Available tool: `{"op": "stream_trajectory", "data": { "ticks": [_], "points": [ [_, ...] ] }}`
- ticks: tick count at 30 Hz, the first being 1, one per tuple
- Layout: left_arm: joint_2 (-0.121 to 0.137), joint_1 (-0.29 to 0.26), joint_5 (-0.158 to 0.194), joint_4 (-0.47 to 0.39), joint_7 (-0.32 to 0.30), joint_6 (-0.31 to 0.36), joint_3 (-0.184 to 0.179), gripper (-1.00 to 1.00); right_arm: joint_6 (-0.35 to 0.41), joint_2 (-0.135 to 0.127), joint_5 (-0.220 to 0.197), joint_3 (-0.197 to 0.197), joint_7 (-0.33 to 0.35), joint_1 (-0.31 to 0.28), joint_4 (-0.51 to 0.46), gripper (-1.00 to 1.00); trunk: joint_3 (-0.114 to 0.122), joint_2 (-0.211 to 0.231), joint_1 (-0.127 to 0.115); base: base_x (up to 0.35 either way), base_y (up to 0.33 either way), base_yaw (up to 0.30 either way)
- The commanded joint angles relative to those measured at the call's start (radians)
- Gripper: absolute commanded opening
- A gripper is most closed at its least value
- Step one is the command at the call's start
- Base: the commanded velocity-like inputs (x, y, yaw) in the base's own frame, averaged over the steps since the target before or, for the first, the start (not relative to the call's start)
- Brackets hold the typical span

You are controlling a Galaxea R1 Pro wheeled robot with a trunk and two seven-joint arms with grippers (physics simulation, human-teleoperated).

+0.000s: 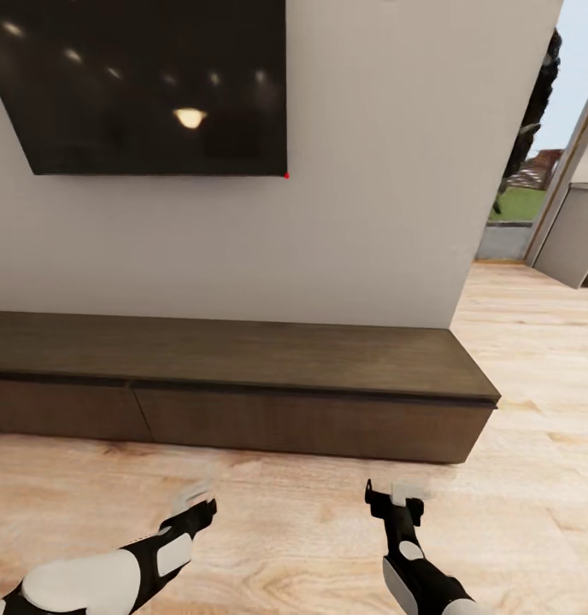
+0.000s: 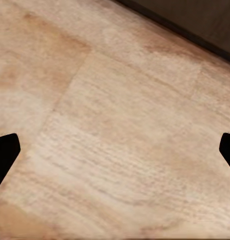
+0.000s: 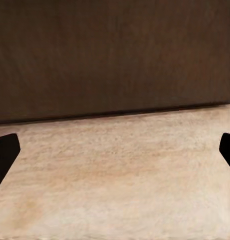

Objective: Place each of the two pumpkins and all three candles from the living room inside a cabinet in the living room (use any cabinet), then make sure every cabinet is closed, and position the cauldron so it is next to a table in the living room.

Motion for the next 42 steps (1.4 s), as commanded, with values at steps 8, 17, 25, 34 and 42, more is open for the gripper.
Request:
{"op": "stream_trajectory", "data": {
  "ticks": [8, 17, 25, 34, 42],
  "points": [
    [0.003, 0.069, 0.004, -0.003, 0.007, -0.055, -0.009, 1.0, -0.082, -0.004, 0.001, 0.008, -0.013, 0.076, 0.001, 1.0, 0.018, 0.001, -0.003, -0.011, -0.001, 0.0],
    [0.003, 0.115, 0.004, -0.005, 0.011, -0.08, -0.011, 1.0, -0.194, -0.004, -0.008, 0.006, -0.01, 0.09, 0.129, 1.0, 0.053, 0.003, -0.007, 0.0, 0.0, 0.0],
    [0.015, 0.212, 0.004, 0.005, 0.015, -0.073, -0.013, 1.0, -0.331, -0.016, -0.011, 0.002, -0.012, 0.09, 0.193, 1.0, 0.09, 0.005, -0.01, 0.0, 0.0, 0.166],
    [0.037, 0.221, 0.004, 0.006, 0.013, -0.072, -0.013, 1.0, -0.378, -0.019, -0.011, 0.0, -0.013, 0.09, 0.222, 1.0, 0.126, 0.049, -0.035, 0.0, 0.0, 0.251],
    [0.037, 0.221, 0.004, 0.003, 0.01, -0.07, -0.015, 1.0, -0.38, -0.026, -0.011, 0.002, -0.013, 0.091, 0.234, 1.0, 0.154, 0.105, -0.066, 0.0, 0.165, 0.143]
  ]
}}
